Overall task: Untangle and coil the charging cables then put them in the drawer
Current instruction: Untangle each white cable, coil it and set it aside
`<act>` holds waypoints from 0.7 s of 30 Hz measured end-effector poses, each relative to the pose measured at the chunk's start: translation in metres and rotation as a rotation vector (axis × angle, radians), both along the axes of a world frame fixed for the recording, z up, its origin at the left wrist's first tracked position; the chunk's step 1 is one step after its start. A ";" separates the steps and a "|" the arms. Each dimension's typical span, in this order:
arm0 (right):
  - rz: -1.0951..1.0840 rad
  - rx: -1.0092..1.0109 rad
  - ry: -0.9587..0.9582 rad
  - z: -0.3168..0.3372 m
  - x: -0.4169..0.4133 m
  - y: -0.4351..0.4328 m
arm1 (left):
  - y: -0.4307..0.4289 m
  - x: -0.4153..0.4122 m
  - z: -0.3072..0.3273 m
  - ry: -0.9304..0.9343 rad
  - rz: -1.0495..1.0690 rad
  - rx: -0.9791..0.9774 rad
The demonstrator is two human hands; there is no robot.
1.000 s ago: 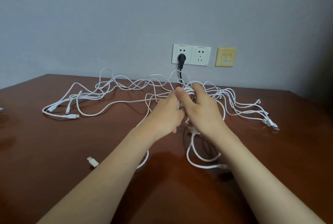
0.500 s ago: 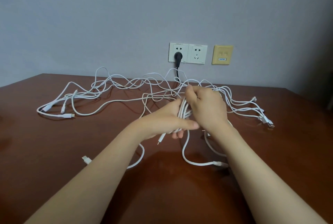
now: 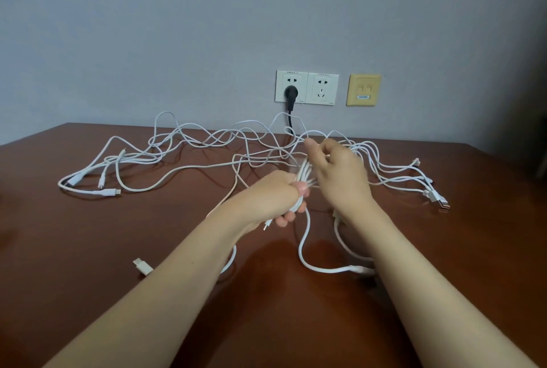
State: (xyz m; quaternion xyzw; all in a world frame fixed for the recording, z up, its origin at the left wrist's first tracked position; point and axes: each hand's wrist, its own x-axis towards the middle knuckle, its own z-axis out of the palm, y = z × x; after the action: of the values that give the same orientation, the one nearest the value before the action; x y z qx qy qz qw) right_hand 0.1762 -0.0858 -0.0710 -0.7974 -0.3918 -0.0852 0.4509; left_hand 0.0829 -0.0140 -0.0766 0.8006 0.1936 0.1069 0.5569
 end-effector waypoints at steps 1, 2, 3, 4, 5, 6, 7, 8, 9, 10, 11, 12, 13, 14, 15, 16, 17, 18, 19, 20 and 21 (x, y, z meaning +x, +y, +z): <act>0.101 0.053 0.157 0.001 0.001 0.000 | 0.002 0.001 0.000 -0.006 0.050 0.039; 0.185 0.072 0.304 0.002 0.001 0.000 | 0.006 0.001 0.000 -0.017 0.105 0.068; 0.246 0.049 0.402 0.004 0.001 -0.001 | 0.010 0.001 0.001 -0.034 0.159 0.087; 0.270 0.000 0.438 0.005 0.000 -0.001 | 0.015 0.001 0.002 -0.053 0.203 0.109; 0.271 -0.041 0.441 0.006 -0.002 -0.001 | 0.020 0.001 0.002 -0.064 0.234 0.152; 0.258 -0.067 0.414 0.006 -0.002 -0.002 | 0.023 0.001 0.001 -0.061 0.252 0.210; 0.233 -0.076 0.358 0.007 -0.002 -0.002 | 0.026 0.001 0.001 -0.048 0.261 0.264; 0.206 -0.077 0.259 0.007 -0.001 -0.002 | 0.027 0.000 0.000 -0.028 0.265 0.300; 0.185 -0.080 0.144 0.007 0.000 -0.003 | 0.029 -0.001 0.000 -0.001 0.263 0.313; 0.175 -0.086 0.044 0.006 0.001 -0.003 | 0.029 -0.002 0.001 0.036 0.247 0.307; 0.183 -0.088 -0.026 0.005 0.001 -0.004 | 0.028 -0.003 0.003 0.084 0.216 0.292; 0.204 -0.094 -0.074 0.004 0.003 -0.005 | 0.027 -0.006 0.005 0.139 0.172 0.275; 0.227 -0.094 -0.108 0.003 0.004 -0.005 | 0.026 -0.008 0.008 0.192 0.119 0.263; 0.246 -0.086 -0.128 0.001 0.005 -0.005 | 0.025 -0.010 0.009 0.237 0.060 0.259; 0.260 -0.071 -0.131 0.000 0.007 -0.004 | 0.024 -0.012 0.011 0.271 0.000 0.261; 0.271 -0.055 -0.116 0.000 0.010 -0.004 | 0.023 -0.013 0.012 0.293 -0.056 0.263; 0.281 -0.039 -0.087 0.000 0.011 -0.004 | 0.022 -0.015 0.013 0.308 -0.106 0.262; 0.293 -0.018 -0.044 0.001 0.013 -0.004 | 0.022 -0.017 0.013 0.318 -0.151 0.261; 0.308 0.015 0.010 0.001 0.015 -0.005 | 0.021 -0.018 0.014 0.324 -0.195 0.260; 0.328 0.061 0.069 0.002 0.017 -0.006 | 0.020 -0.020 0.014 0.322 -0.239 0.254; 0.350 0.110 0.124 0.003 0.018 -0.007 | 0.019 -0.021 0.015 0.304 -0.277 0.239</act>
State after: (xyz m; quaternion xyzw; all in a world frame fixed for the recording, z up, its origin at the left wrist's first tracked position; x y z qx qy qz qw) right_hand 0.1941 -0.0928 -0.0677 -0.6949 -0.4909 0.0224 0.5250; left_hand 0.0621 0.0054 -0.0618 0.8868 0.1495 -0.0701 0.4317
